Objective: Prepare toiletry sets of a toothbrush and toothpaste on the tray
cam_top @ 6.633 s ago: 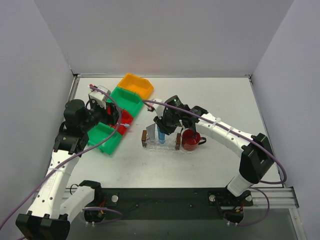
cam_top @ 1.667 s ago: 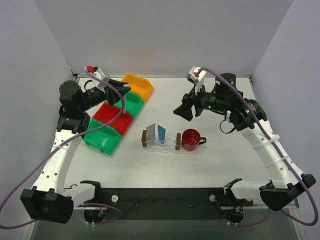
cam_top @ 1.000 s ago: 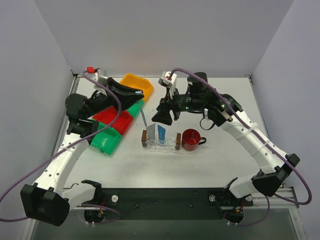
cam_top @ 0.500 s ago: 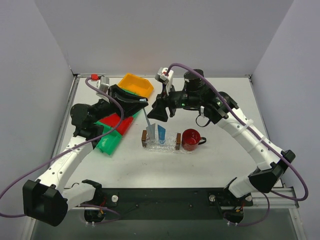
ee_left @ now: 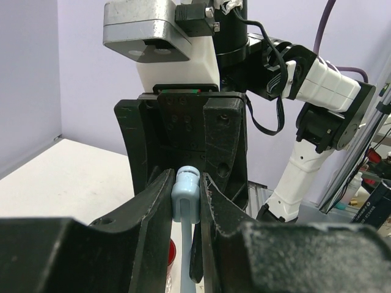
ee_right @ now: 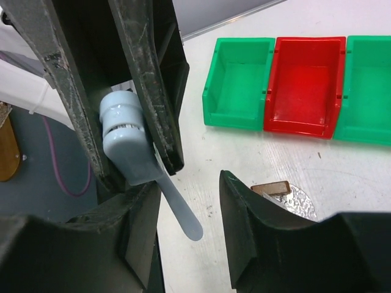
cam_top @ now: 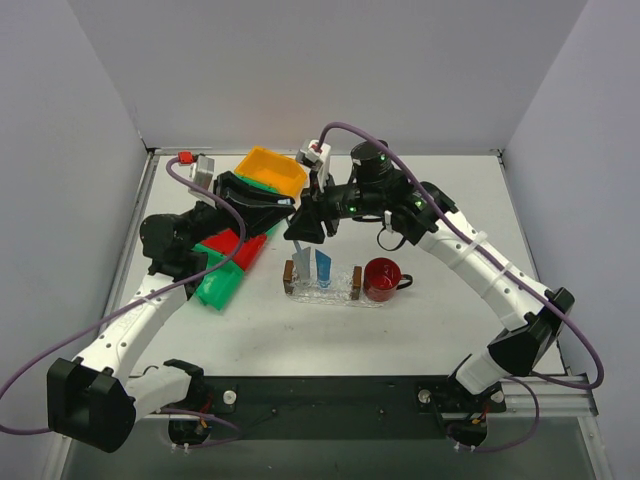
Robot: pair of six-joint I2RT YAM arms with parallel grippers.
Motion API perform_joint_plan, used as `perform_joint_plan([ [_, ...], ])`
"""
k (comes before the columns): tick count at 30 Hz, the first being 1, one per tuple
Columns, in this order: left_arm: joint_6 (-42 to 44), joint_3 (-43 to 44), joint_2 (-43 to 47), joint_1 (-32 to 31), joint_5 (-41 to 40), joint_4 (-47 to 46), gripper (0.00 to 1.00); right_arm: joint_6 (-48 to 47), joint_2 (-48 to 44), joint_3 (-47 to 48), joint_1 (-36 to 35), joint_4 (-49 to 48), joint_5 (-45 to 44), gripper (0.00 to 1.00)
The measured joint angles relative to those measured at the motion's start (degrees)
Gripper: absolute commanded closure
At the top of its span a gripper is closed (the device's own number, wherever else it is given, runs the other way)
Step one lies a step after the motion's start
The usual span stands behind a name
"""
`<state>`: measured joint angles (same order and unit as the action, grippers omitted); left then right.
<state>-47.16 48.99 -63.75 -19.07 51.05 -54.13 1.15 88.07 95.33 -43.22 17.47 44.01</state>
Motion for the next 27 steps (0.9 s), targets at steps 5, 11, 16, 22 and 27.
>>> perform_joint_plan([
  [5,-0.26,-0.28,0.0,0.0,-0.26,-0.37,1.0,0.55,0.13,0.13,-0.35,-0.13,0.68,0.79],
  [11,-0.17,-0.76,0.0,0.04,-1.14,-0.37,1.0,0.52,0.11,0.15,-0.79,-0.09,1.75,1.0],
  [16,-0.2,-0.79,0.0,0.04,-1.7,0.76,0.68,0.15,0.11,0.15,-0.98,-0.07,1.64,1.0],
  [22,2.32,-0.79,0.68,0.07,-1.16,4.15,0.21,-0.07,0.0,-0.57,-0.92,-0.37,-0.76,1.0],
  [27,3.13,-0.79,1.66,1.33,-0.28,6.47,0.15,-1.03,-1.81,-3.23,0.2,-0.5,-3.72,1.0],
])
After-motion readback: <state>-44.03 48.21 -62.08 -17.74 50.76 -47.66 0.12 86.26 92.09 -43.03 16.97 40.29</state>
